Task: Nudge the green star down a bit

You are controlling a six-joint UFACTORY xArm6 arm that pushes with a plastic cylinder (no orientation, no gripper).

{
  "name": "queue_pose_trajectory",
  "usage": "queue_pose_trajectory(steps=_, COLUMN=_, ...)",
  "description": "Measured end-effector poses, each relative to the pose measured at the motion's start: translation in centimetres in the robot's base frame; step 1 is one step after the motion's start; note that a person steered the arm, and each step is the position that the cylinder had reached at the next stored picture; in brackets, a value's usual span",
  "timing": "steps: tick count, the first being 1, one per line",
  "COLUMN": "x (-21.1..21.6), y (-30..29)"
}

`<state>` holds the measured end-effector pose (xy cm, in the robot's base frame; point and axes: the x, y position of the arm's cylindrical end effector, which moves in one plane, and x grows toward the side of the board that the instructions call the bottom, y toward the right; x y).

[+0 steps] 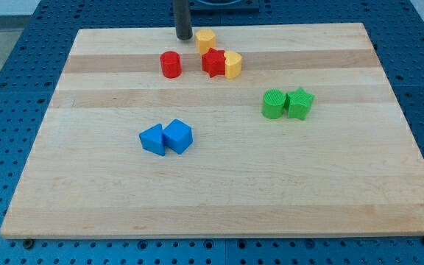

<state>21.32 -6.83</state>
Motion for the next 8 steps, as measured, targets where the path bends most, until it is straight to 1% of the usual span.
queue_pose_trajectory(steps=1, x=0.5, y=2.1)
queue_pose_trajectory(steps=5, x=5.2, y=10.7)
queue_pose_trajectory(steps=6, x=5.6, y=11.4)
queue_pose_trajectory(steps=8, x=7.6, y=10.1)
